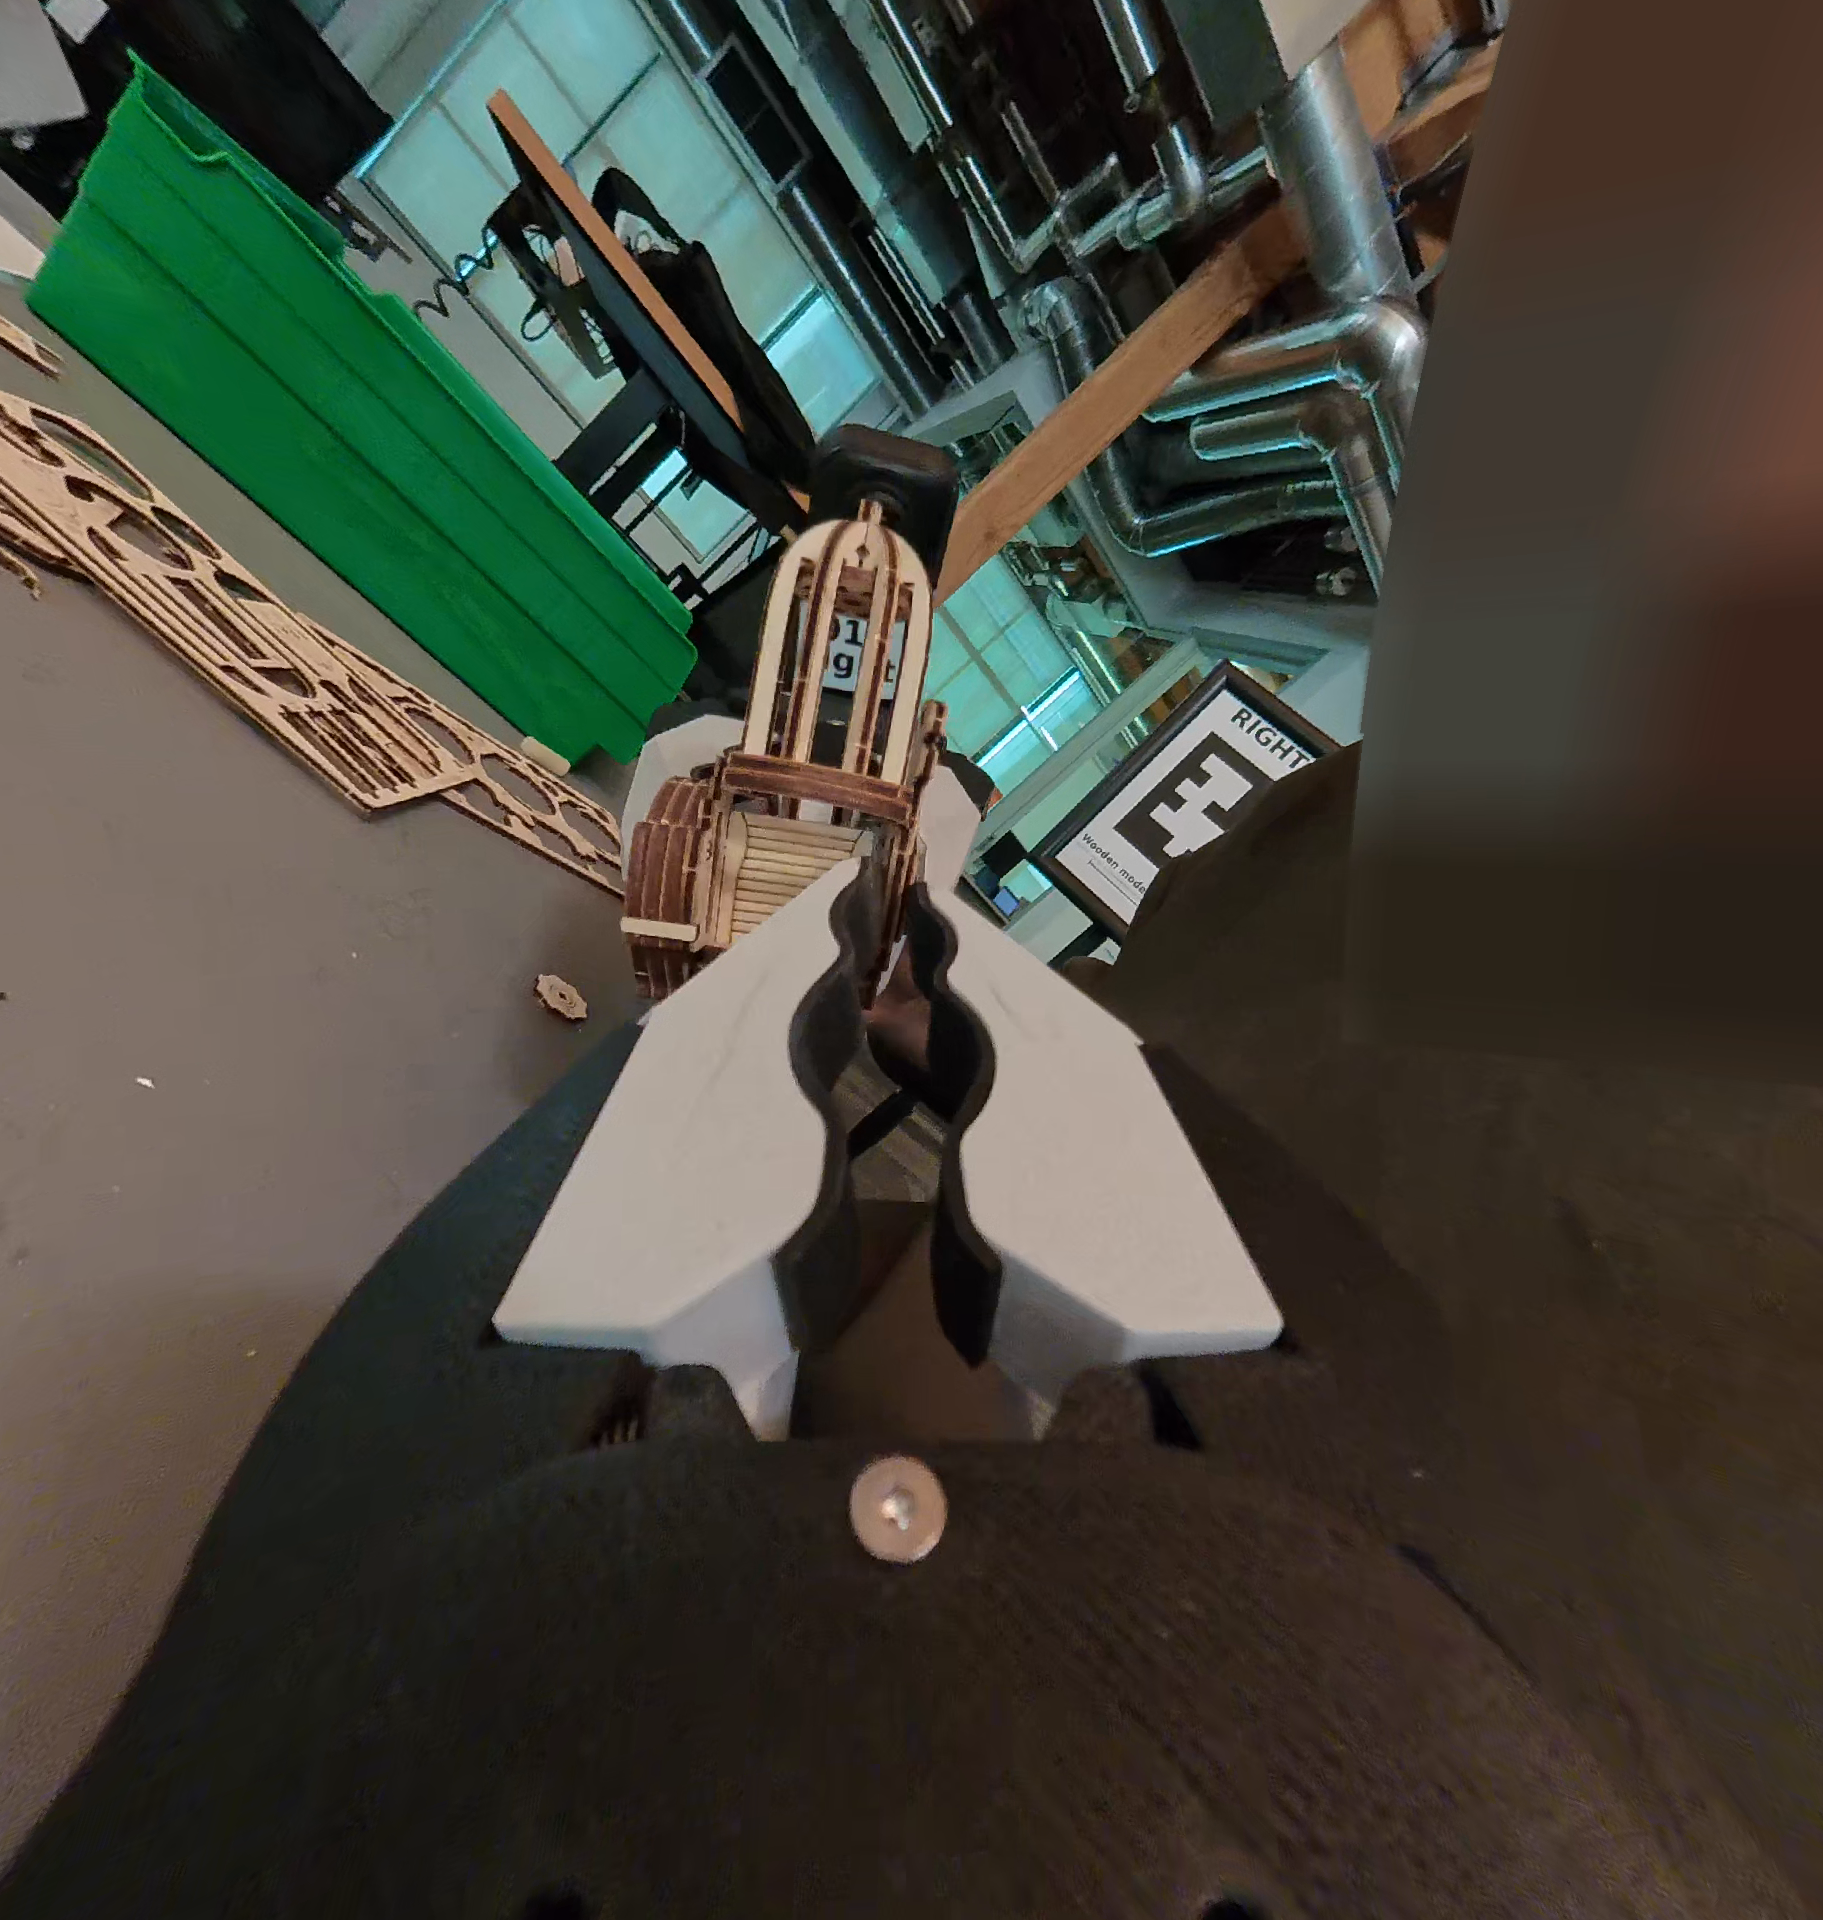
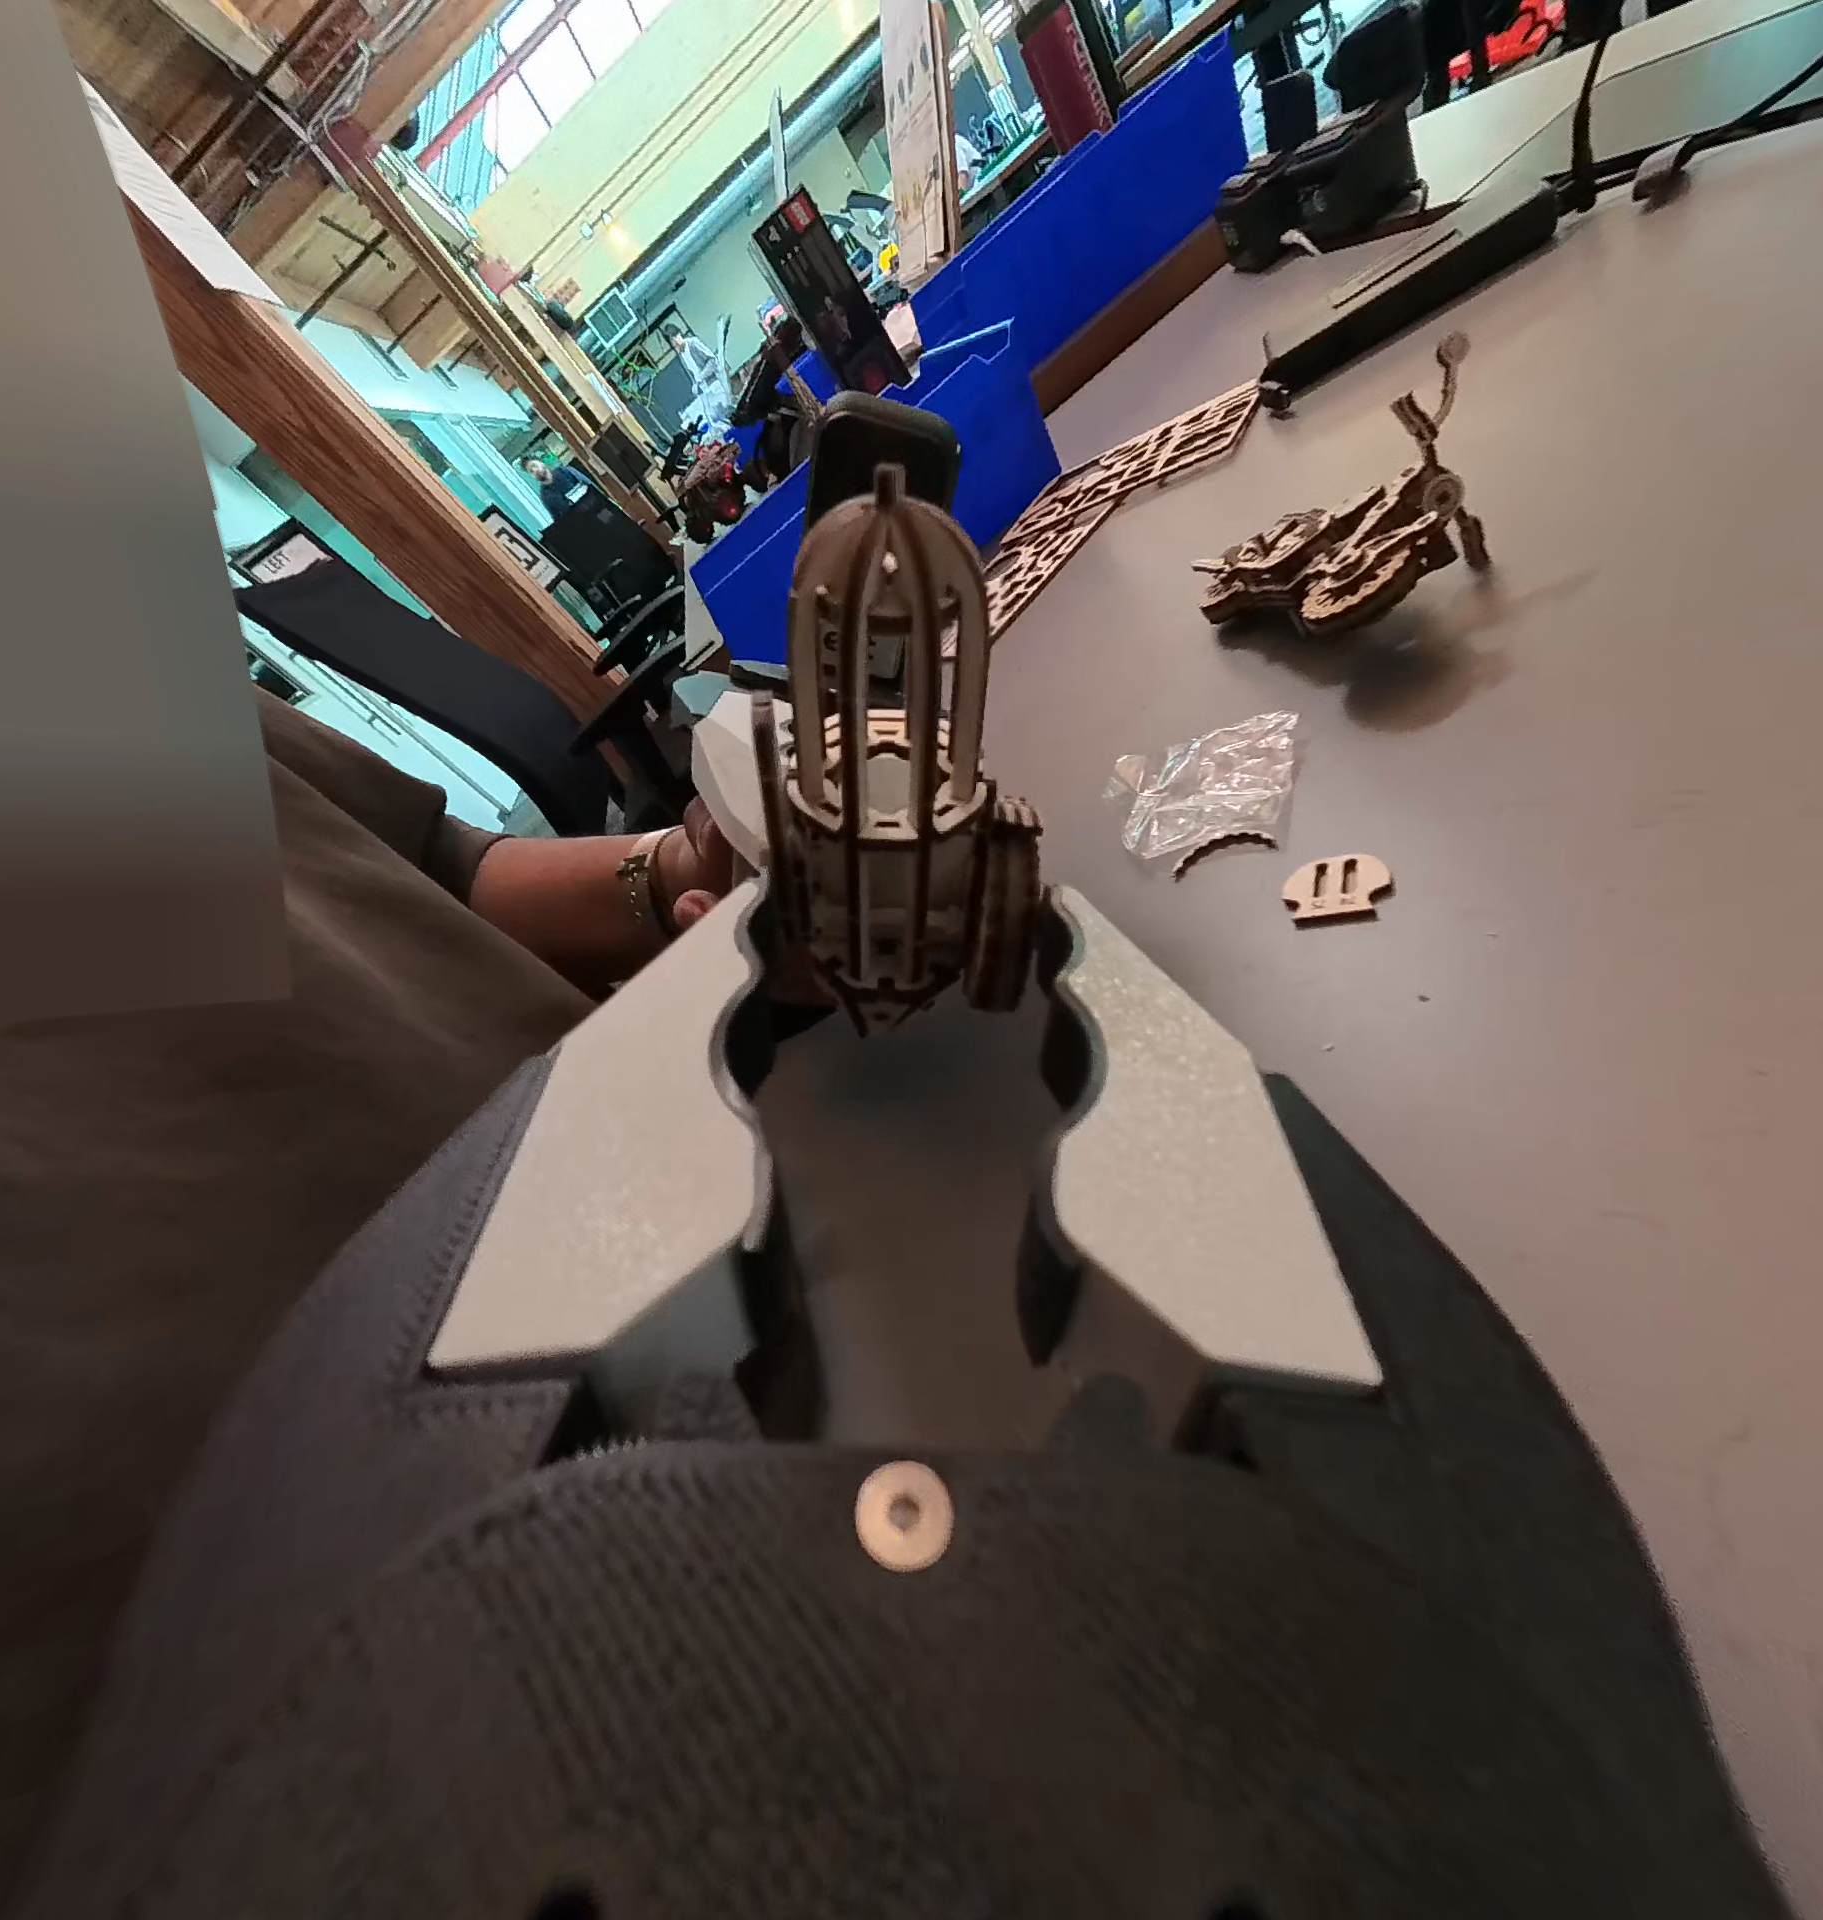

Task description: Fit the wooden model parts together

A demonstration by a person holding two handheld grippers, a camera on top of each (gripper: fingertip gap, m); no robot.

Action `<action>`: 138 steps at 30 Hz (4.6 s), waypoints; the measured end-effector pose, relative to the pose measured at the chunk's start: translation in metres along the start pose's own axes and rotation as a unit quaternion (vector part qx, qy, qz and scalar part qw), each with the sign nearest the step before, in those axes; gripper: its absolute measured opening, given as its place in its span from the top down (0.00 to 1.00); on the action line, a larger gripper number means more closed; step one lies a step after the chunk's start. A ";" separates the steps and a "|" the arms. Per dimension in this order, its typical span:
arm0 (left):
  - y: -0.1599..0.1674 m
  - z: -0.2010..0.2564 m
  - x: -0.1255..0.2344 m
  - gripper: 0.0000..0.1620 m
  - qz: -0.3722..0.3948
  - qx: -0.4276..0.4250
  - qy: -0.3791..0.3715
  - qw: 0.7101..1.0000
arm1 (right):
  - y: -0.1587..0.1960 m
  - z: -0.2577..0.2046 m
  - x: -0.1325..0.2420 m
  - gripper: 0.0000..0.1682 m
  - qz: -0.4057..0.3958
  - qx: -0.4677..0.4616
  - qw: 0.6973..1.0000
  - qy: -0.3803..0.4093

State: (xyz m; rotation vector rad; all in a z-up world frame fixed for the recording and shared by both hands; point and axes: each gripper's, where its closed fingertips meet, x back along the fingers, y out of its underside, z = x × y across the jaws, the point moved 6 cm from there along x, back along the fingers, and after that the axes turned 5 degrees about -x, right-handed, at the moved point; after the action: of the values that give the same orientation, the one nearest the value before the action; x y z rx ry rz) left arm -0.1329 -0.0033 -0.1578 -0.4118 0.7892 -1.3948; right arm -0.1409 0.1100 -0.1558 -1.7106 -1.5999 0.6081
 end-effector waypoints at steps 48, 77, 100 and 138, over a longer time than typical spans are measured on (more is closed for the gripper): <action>0.000 -0.010 0.003 0.72 -0.026 -0.005 -0.085 0.996 | 0.002 0.001 0.000 0.66 0.003 -0.086 0.994 -0.073; 0.001 -0.010 -0.001 0.70 -0.014 0.021 -0.081 0.996 | 0.001 0.005 0.001 0.71 0.001 -0.099 0.993 -0.068; 0.002 -0.012 0.002 0.72 -0.011 0.017 -0.085 0.996 | 0.000 0.009 0.001 0.67 0.031 -0.149 0.984 -0.088; -0.005 -0.038 0.022 0.72 0.066 0.099 -0.117 0.986 | -0.015 0.042 0.028 1.00 0.051 0.152 0.932 0.324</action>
State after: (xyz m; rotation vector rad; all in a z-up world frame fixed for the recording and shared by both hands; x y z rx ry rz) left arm -0.1636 -0.0187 -0.1861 -0.3546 0.4720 -1.2599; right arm -0.1786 0.1445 -0.1677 -1.5430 -0.9043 0.2700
